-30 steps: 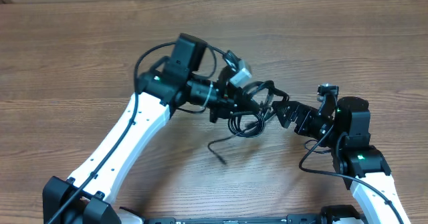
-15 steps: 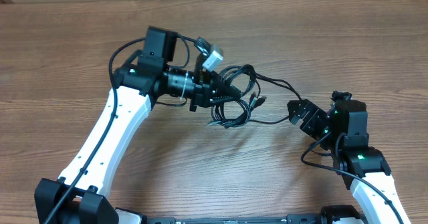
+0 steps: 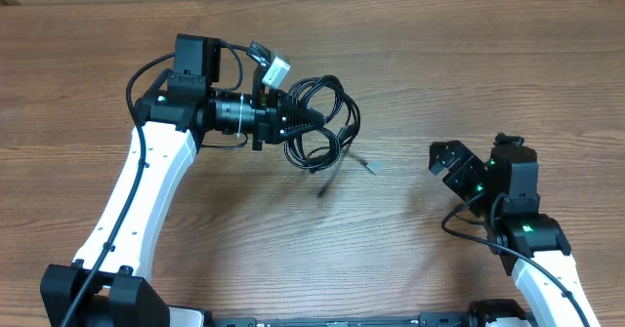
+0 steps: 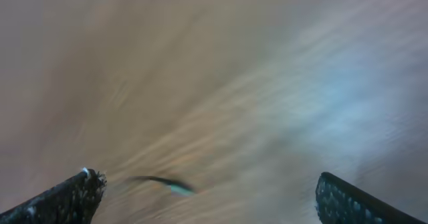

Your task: Untangle cables

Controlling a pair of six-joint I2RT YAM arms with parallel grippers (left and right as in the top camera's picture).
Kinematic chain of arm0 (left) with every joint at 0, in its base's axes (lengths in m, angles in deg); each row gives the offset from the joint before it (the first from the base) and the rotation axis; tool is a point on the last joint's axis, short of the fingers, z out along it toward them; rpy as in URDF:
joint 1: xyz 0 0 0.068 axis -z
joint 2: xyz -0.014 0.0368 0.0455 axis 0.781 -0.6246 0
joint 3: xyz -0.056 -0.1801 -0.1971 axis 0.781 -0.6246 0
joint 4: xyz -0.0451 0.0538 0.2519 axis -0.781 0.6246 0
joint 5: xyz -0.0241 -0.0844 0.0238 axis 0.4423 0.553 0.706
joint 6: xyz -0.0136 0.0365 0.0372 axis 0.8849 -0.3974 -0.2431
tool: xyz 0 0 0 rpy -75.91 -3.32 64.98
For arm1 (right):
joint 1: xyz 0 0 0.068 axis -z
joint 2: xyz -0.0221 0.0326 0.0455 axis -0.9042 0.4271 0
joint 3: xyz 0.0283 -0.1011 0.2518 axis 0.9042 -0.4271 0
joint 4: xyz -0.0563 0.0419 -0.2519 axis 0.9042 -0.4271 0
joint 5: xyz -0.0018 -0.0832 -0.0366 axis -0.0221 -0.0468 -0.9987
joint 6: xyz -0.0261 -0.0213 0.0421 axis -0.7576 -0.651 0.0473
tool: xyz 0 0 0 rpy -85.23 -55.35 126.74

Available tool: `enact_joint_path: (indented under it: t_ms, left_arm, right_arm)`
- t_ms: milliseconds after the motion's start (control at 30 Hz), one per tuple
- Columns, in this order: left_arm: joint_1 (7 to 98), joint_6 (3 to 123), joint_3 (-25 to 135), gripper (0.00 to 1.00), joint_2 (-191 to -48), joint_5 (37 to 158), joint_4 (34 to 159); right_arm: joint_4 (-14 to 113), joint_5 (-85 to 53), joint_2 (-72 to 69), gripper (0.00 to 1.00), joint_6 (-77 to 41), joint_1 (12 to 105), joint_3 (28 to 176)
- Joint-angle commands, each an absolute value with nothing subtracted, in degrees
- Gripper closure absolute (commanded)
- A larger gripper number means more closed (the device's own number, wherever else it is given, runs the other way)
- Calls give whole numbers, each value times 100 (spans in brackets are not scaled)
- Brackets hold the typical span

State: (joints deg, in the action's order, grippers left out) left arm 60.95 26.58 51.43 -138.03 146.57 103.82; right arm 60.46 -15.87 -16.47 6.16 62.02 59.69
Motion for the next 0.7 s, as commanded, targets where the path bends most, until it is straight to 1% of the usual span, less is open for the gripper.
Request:
enact_joint_path:
  t_ms: [0,100,233,367,433,533,667]
  left_arm:
    - [6069,2656,5234,96,-13698,14619,10371]
    - [6069,2664,5234,96,-13698,14480,10358]
    - [6082,2986,5234,95,-13698,14222,10285]
    - [6277,3349,5234,96,-13698,14073,9916]
    - [6528,3773,5234,96,-13698,13634,9630]
    - [6801,4149,5234,96,-13698,13249,9363]
    - [7158,4334,5234,96,-13698,13183,8876]
  right_arm:
    - [6599,-119,-1647,0,-95,6222,6032]
    - [7102,1070,-1647,0,-698,6222,6032]
    - [7509,2133,-1647,0,-1131,6219,6032]
    - [8160,3252,-1647,0,-1137,6217,6032]
    - [8422,3695,-1647,0,-1137,6215,6032]
    - [8556,3982,-1647,0,-1142,6215,6032]
    - [8573,4270,-1647,0,-1590,6130,6032]
